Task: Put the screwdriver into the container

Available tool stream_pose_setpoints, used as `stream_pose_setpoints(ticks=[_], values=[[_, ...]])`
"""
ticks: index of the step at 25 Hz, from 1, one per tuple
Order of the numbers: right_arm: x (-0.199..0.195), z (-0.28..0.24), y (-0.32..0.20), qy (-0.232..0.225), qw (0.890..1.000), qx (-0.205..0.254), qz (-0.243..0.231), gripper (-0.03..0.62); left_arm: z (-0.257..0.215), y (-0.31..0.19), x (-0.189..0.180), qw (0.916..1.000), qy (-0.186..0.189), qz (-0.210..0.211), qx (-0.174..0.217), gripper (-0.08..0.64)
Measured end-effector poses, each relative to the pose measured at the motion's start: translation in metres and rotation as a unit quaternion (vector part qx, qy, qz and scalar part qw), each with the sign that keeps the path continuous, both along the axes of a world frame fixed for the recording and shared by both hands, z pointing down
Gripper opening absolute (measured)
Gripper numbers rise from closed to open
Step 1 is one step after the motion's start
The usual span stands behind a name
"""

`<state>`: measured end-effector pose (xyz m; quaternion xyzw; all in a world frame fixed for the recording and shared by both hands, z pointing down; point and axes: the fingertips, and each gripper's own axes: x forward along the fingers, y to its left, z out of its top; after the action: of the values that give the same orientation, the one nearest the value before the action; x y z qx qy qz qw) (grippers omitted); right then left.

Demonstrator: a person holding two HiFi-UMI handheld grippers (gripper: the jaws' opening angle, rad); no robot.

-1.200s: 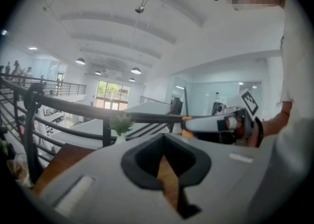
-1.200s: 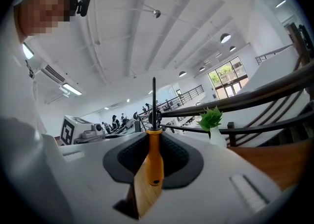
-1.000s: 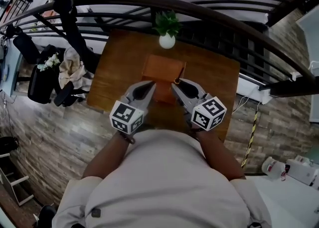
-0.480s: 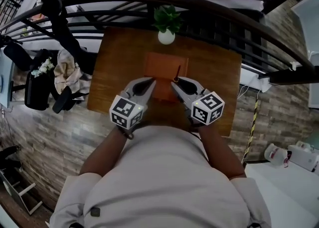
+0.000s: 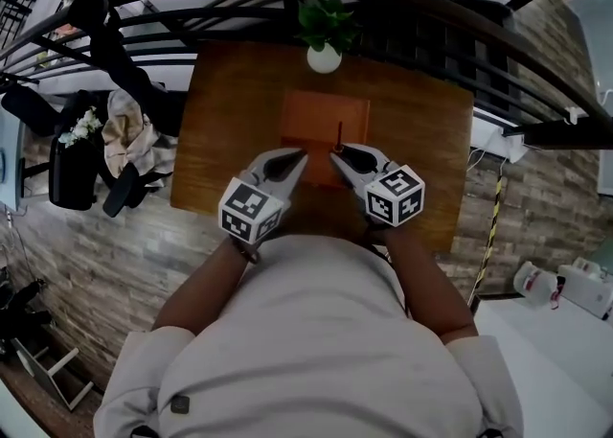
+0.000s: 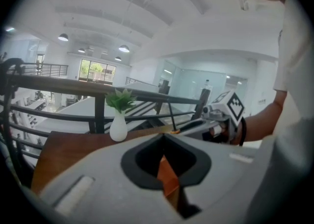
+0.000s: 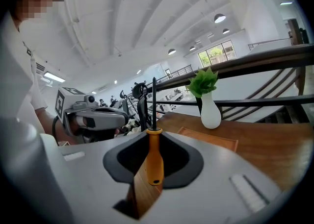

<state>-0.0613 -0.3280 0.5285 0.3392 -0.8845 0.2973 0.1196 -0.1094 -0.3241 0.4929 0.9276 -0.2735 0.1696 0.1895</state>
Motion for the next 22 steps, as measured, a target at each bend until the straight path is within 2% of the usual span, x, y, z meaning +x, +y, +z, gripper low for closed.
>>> stream_pose_setpoints(ticks=[7, 17, 22], values=[[-0.003, 0.031, 0.001, 0.013, 1.0, -0.024, -0.011, 0.08, 0.017, 0.002, 0.001, 0.9998, -0.009, 0.009, -0.015, 0.005], [-0.011, 0.069, 0.003, 0.042, 0.997, -0.048, -0.034, 0.08, 0.048, -0.006, -0.006, 0.9991, -0.02, 0.0, -0.038, 0.005], [-0.014, 0.094, 0.005, 0.05, 0.995, -0.07, -0.041, 0.08, 0.076, -0.004, -0.007, 0.9984, -0.032, 0.01, -0.046, 0.005]])
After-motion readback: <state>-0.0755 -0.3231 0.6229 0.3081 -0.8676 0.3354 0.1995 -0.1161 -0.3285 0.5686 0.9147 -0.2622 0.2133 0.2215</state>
